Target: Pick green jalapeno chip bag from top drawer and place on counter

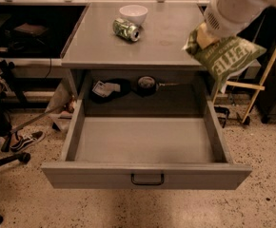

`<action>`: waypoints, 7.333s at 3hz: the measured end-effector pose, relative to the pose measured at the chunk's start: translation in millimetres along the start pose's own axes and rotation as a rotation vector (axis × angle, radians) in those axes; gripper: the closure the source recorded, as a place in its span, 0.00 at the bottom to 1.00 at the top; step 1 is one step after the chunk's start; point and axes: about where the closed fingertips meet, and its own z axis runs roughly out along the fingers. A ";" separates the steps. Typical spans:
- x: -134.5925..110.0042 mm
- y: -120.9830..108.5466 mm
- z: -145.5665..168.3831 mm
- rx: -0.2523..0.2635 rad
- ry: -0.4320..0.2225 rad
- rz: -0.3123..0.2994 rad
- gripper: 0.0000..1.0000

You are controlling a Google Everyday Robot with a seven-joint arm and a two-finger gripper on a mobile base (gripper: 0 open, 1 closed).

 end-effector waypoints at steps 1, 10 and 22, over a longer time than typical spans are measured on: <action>-10.2 -19.6 -29.3 0.018 0.002 0.035 1.00; -173.9 -92.1 134.6 0.069 -0.109 0.036 1.00; -172.4 -22.0 134.7 -0.278 -0.162 0.054 0.00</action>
Offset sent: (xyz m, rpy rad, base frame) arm 0.0228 -0.0057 0.0139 0.0197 0.0381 0.0037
